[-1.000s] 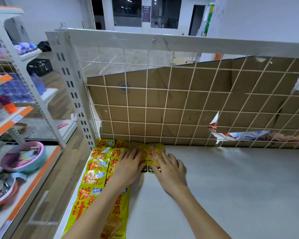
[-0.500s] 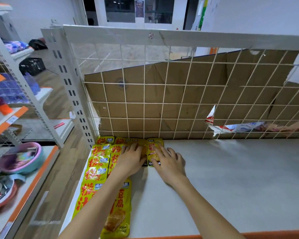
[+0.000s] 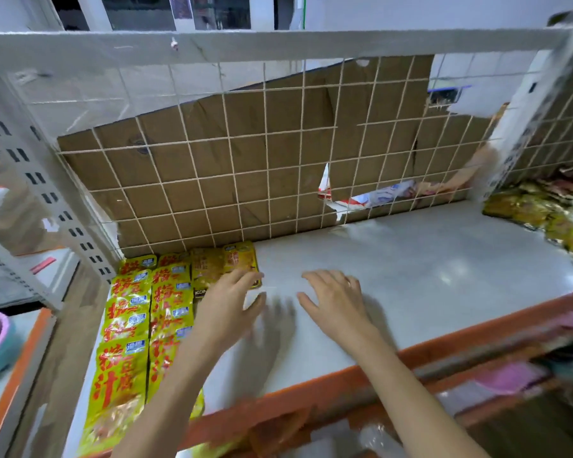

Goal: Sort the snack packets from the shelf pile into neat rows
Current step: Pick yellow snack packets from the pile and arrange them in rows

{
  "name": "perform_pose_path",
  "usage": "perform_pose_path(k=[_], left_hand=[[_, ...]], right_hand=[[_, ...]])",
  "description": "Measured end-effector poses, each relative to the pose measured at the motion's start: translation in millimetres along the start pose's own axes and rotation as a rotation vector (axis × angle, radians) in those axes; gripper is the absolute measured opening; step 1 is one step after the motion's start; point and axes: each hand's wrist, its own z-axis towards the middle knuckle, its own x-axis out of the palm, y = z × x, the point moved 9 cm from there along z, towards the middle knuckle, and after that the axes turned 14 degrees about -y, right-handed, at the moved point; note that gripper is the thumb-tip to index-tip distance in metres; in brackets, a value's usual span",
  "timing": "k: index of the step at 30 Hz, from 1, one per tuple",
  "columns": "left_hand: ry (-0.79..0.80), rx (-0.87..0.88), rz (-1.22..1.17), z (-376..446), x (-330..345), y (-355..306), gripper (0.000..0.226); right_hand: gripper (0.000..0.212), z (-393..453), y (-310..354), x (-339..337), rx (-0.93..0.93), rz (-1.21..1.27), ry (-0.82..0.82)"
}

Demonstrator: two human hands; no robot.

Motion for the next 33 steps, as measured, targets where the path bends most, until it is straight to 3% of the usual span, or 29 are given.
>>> perform_pose_path(k=[2, 7, 14, 23, 31, 33], left_hand=[[0.030, 0.095, 0.048, -11.2, 11.7, -32.5, 0.041], [0.078, 0.204, 0.120, -21.7, 42.7, -116.2, 0.042], [0.107, 0.300, 0.054, -47.0, 82.0, -246.0, 0.032], [0.253, 0.518, -0.014, -82.9, 146.2, -405.0, 0.044], [0.267, 0.634, -0.183, -59.0, 210.4, -518.6, 0.023], [0.242, 0.662, -0.253, -42.0, 227.5, -545.7, 0.027]], right_hand=[[0.050, -25.1, -24.6, -9.2, 0.028, -0.050, 0.042], [0.045, -79.3, -84.2, -51.1, 0.104, -0.104, 0.010], [0.059, -171.2, -184.5, -109.2, 0.261, -0.123, -0.041], [0.044, -275.2, -299.5, -178.1, 0.479, -0.200, -0.083], [0.045, -312.5, -399.4, -210.4, 0.670, -0.260, -0.078], [0.045, -311.7, -428.9, -216.5, 0.711, -0.278, -0.081]])
